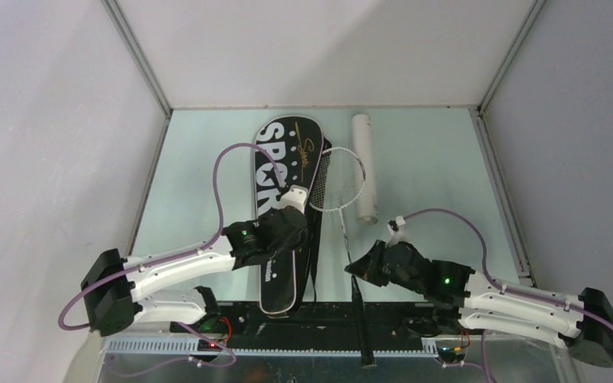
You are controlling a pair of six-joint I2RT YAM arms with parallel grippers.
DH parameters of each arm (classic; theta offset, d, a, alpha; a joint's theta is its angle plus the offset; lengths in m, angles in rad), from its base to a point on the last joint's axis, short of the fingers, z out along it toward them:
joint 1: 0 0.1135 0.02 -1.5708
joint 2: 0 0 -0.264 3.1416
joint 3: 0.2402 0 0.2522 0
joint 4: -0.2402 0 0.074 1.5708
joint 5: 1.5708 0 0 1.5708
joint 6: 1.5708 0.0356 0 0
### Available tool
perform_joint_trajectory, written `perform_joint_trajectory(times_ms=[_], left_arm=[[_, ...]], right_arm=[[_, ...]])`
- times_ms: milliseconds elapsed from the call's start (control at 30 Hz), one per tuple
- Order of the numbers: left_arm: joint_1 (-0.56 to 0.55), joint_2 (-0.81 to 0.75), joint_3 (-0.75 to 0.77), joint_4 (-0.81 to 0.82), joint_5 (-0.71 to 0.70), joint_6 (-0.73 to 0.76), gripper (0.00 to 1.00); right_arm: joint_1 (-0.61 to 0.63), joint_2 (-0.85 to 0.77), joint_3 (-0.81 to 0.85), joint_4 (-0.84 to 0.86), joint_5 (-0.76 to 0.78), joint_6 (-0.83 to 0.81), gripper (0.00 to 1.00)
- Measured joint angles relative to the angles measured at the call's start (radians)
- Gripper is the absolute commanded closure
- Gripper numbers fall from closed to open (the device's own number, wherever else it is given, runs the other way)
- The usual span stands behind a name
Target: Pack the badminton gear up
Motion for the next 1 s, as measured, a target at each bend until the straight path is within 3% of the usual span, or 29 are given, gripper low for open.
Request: perform_joint_trajectory(times_ms=[467, 1000], left_arm=[[0.0, -0.013, -0.031, 0.033, 0.04, 0.035, 1.0], [0.002, -0.109, -0.079, 0.094, 0.178, 0.023, 1.0]], right_arm=[[0.103, 0.072, 0.0, 0.107, 0.003, -0.008, 1.0], [0.046, 0.395, 0.055, 0.397, 0.029, -0.087, 1.0]])
